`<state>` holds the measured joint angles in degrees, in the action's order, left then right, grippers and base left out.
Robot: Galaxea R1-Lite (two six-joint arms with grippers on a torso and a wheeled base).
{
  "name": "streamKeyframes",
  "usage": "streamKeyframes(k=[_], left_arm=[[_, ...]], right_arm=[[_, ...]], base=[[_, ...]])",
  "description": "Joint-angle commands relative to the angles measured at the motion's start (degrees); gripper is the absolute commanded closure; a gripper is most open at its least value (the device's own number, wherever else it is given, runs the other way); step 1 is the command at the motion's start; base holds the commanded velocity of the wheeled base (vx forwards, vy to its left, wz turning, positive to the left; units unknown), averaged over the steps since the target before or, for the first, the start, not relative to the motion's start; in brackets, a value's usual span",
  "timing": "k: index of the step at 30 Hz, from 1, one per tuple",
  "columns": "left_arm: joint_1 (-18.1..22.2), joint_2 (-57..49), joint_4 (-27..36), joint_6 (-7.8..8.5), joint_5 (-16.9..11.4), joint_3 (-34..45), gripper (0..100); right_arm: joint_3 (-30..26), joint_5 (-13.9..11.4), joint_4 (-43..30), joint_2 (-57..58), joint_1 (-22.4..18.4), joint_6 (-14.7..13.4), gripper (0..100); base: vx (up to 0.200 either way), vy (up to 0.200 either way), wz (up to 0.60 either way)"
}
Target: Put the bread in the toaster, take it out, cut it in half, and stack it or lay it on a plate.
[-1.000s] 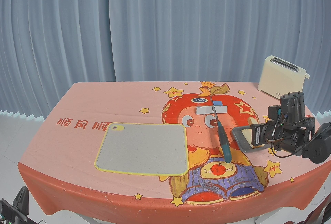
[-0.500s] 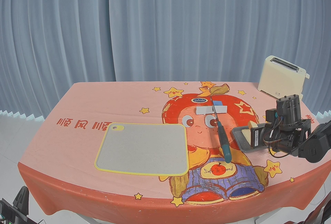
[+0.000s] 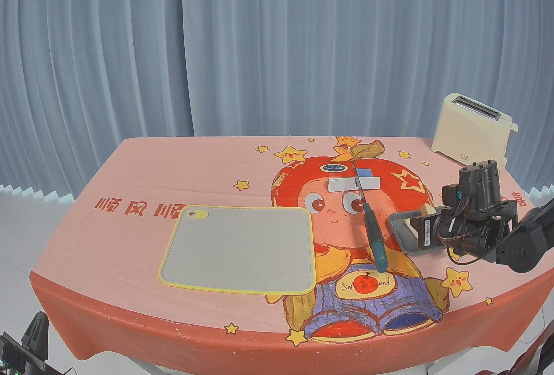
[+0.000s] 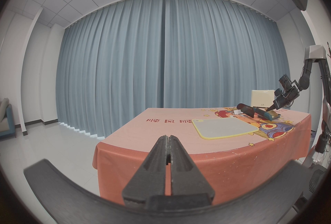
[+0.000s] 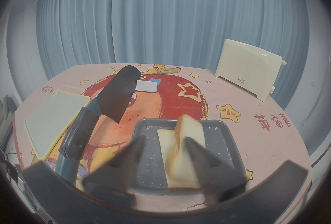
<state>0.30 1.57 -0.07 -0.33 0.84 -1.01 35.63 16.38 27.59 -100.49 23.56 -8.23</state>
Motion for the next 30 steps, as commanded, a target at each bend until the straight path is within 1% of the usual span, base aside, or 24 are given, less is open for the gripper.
streamKeyframes(k=[1, 19, 26, 30], left_arm=[[0.05, 0.1, -0.01, -0.02, 0.04, 1.01, 100], [0.05, 0.1, -0.01, -0.02, 0.04, 1.01, 100], [0.05, 0.1, -0.01, -0.02, 0.04, 1.01, 100], [0.05, 0.1, -0.01, -0.02, 0.04, 1.01, 100]], right_arm=[[0.05, -0.04, 0.01, -0.15, 0.25, -0.03, 0], [0.05, -0.04, 0.01, 0.64, 0.61, -0.12, 0], [0.23, 0.14, 0.27, 0.64, 0.17, -0.21, 0], [-0.39, 0.4, 5.11, 0.2, -0.01, -0.12, 0]], base=[[0.0, 0.0, 0.0], [0.0, 0.0, 0.0], [0.0, 0.0, 0.0], [0.0, 0.0, 0.0]])
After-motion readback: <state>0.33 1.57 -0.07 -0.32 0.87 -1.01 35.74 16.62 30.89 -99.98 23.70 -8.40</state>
